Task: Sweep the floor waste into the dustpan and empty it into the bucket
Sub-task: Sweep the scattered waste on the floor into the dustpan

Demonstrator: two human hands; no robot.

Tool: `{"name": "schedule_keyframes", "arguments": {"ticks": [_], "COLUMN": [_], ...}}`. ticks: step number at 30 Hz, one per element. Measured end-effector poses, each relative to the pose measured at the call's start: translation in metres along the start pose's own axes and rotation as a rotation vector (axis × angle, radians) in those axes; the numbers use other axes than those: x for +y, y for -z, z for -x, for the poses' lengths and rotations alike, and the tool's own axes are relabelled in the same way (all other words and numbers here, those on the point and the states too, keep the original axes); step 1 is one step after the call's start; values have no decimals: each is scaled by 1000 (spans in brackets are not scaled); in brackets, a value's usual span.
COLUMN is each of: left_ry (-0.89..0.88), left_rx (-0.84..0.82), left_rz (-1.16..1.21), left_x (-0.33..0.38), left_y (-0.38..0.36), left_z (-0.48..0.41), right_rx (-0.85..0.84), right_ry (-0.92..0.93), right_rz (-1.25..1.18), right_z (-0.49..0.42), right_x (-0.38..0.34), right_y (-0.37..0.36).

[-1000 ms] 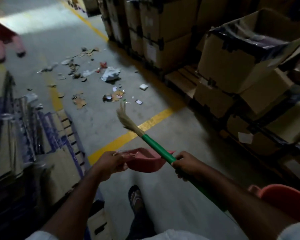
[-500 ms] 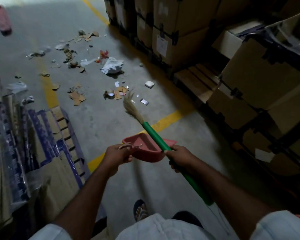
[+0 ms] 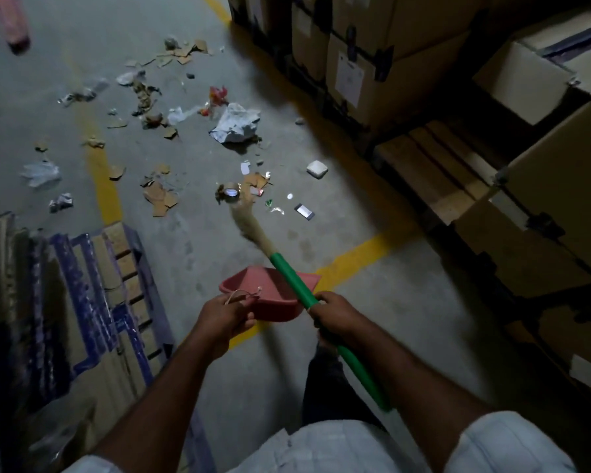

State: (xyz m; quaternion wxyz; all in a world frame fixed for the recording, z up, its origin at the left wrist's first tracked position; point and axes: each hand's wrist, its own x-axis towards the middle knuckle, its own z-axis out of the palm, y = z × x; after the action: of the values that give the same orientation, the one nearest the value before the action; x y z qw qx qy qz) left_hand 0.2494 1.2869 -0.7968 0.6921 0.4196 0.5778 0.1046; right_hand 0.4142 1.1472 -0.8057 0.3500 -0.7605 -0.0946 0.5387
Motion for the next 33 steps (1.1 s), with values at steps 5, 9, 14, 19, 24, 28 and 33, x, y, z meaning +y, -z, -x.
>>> {"name": "schedule_keyframes", "arguments": {"ticks": [5,9,14,19,24,28,33], "left_ry": [67,21,22,-16,-51,-58,-37], "left_rx": [92,87,110,29,-164,-248,-229], "left_rz": [-55,-82,-117,-118,-145,-249,-265], "left_x": [55,98,129,156,206,259,259], "left_y": [-21,-50,-59,-25,19,59,99], "left_z": [-76,-140,-206,-264,-344,-422,-501], "right_rx": [20,19,149,403,625,714,721], "right_ry": [-57,-87,-102,-108,-230,-370,-442], "right_rz": [-191,-210,-180,-133,-211,-222,-141], "right_z": [-93,-155,-206,-241,-296,-344,-422], "right_x": [-60,-107,-131,-121,-136,-158,-158], "right_y": [23,44,32,-13,-60,-101,-145]}}
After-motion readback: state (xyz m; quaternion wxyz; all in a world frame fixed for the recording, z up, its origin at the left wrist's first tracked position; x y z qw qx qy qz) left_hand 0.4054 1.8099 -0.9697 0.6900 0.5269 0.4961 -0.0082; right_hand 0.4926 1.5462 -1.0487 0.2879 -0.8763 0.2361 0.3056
